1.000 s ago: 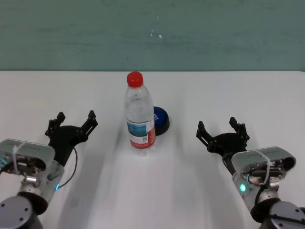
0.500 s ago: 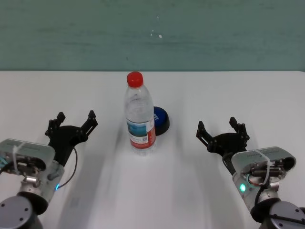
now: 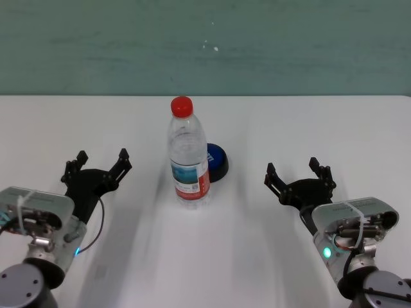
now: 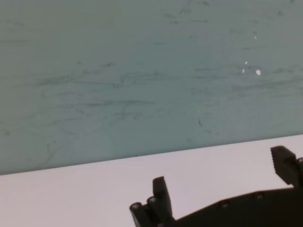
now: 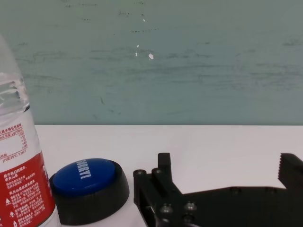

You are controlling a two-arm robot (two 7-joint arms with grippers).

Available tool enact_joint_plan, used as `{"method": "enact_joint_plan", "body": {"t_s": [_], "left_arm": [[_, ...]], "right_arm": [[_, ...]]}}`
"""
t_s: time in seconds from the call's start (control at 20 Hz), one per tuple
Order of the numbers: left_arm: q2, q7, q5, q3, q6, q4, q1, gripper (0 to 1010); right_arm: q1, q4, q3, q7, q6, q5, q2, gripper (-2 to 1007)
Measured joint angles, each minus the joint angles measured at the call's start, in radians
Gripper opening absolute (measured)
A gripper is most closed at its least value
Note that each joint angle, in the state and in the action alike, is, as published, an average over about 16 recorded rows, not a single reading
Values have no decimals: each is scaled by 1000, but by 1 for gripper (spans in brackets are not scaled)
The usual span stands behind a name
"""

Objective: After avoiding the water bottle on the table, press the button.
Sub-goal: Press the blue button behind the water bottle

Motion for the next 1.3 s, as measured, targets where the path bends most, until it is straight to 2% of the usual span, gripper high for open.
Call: {"method": "enact_joint_plan", "body": {"t_s": [0.25,0.5,0.95,1.3], "left_arm": [[5,8,24,-3,-12,-14,16,1000],[17,12,64,-12,-36,-49,58,1000],[62,-25,129,-39,-88,-157,197,1000],[101,-97,137,-58,-119,-223,294,1000]], "right_arm": [[0,0,0,0,0,0,0,1004],[0,0,0,0,0,0,0,1004],[0,0,0,0,0,0,0,1004],[0,0,0,0,0,0,0,1004]]}}
